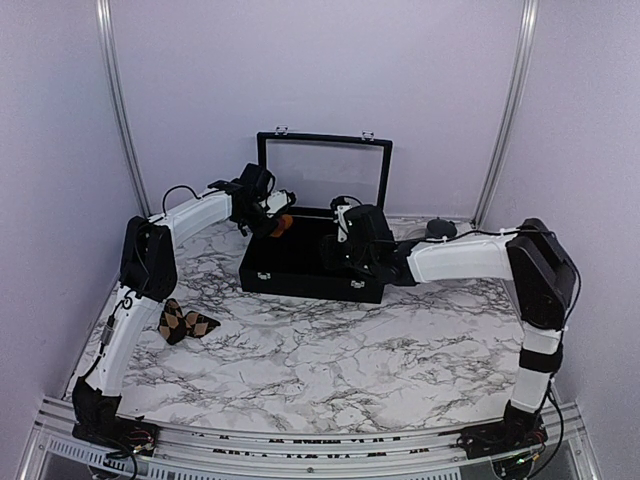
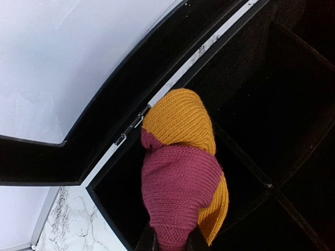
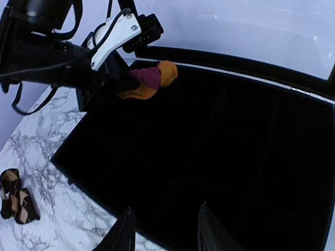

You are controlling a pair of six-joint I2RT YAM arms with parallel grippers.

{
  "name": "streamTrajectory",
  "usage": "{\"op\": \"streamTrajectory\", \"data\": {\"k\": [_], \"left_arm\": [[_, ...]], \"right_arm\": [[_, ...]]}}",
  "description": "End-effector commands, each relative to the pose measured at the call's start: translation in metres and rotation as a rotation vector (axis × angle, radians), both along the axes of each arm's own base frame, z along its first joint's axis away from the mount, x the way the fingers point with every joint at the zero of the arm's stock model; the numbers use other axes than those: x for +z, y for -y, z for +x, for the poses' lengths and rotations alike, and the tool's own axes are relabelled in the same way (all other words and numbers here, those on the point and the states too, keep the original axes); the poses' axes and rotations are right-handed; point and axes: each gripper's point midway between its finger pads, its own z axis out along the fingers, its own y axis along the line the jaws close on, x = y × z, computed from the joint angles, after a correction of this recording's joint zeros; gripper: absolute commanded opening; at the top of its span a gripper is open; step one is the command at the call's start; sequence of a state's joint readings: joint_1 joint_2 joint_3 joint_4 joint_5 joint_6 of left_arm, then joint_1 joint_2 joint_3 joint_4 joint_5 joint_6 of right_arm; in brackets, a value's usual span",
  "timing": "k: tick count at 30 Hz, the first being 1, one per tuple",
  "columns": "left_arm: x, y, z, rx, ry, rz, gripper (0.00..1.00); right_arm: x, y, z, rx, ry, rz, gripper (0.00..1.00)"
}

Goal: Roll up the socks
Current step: Place the sock in the storage box.

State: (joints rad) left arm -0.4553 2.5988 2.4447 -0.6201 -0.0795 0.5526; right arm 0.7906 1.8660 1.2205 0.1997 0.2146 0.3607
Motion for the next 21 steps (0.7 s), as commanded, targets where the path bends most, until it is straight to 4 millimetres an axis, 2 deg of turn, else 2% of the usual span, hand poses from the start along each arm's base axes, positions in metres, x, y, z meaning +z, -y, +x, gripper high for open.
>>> {"op": "streamTrajectory", "data": {"k": [1,4,7,14,16,18,21], "left_arm": [[-0.027,-0.007,-0.016,-0.032,-0.087,0.066,0.00],[-0.035,-0.012,-0.023,-0.045,-0.122,0.095,0.00],[-0.039,-0.016,-0.031,-0.056,-0.154,0.117,0.00],[-0.041,-0.025,-0.050,-0.087,-0.221,0.148,0.00],[-0.043,-0.029,-0.060,-0.093,-0.259,0.157,0.00],[-0.043,-0.032,-0.068,-0.096,-0.285,0.163,0.00],[-0.046,-0.038,-0.086,-0.112,-0.348,0.185,0.00]], "right_arm": [[-0.046,-0.017,0.020,0.083,-0.140,-0.147,0.39],[-0.069,-0.031,0.026,0.124,-0.190,-0.186,0.38],[-0.087,-0.037,0.022,0.154,-0.240,-0.183,0.35],[-0.105,-0.052,-0.017,0.258,-0.295,-0.186,0.31],[-0.101,-0.056,-0.026,0.284,-0.295,-0.174,0.29],[-0.101,-0.070,-0.047,0.338,-0.302,-0.171,0.28],[-0.100,-0.078,-0.067,0.387,-0.332,-0.156,0.26]]}}
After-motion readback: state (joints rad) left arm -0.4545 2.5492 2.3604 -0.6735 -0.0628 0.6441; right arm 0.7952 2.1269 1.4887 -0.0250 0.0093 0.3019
